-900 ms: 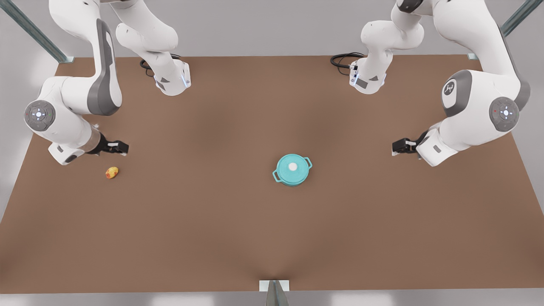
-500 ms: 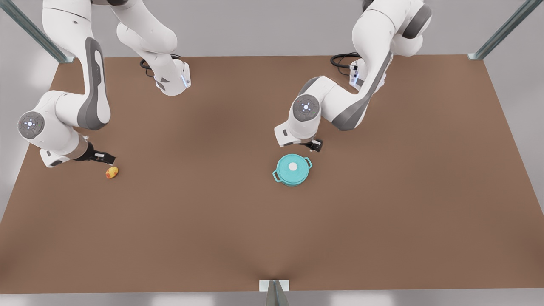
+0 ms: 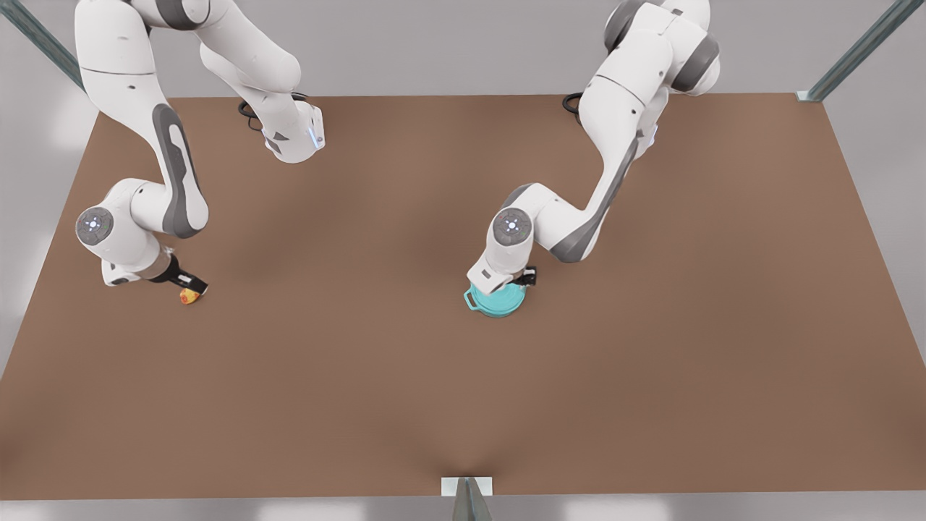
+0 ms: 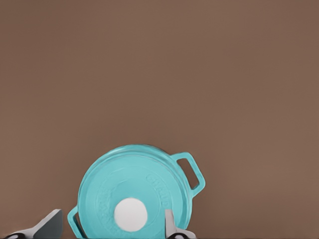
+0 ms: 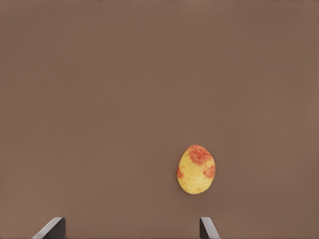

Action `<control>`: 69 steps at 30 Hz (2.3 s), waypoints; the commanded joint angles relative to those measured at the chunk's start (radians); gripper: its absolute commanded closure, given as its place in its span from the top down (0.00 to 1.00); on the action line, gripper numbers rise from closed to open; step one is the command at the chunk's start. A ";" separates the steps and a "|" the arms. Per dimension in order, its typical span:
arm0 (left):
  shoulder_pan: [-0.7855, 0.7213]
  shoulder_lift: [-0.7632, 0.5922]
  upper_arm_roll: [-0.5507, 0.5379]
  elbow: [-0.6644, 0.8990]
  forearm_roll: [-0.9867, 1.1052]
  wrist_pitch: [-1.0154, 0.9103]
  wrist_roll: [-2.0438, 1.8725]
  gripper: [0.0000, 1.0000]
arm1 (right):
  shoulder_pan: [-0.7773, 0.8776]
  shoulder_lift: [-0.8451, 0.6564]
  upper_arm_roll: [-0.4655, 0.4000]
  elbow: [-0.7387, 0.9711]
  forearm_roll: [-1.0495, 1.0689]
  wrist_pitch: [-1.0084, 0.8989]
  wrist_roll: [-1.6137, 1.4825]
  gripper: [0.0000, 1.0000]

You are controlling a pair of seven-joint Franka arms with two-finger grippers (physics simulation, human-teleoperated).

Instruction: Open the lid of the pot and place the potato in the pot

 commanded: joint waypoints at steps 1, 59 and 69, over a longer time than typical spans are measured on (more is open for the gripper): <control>-0.003 0.002 0.000 -0.015 0.006 0.128 -0.310 1.00 | -0.017 0.026 0.000 0.002 -0.019 0.110 0.077 1.00; 0.502 -0.335 0.003 0.126 -0.083 -0.610 0.654 1.00 | -0.122 0.245 0.004 -0.016 -0.140 0.356 0.125 0.69; 0.571 -0.326 0.006 0.125 -0.186 -0.605 0.625 1.00 | -0.108 0.239 0.011 -0.036 -0.140 0.357 0.154 0.63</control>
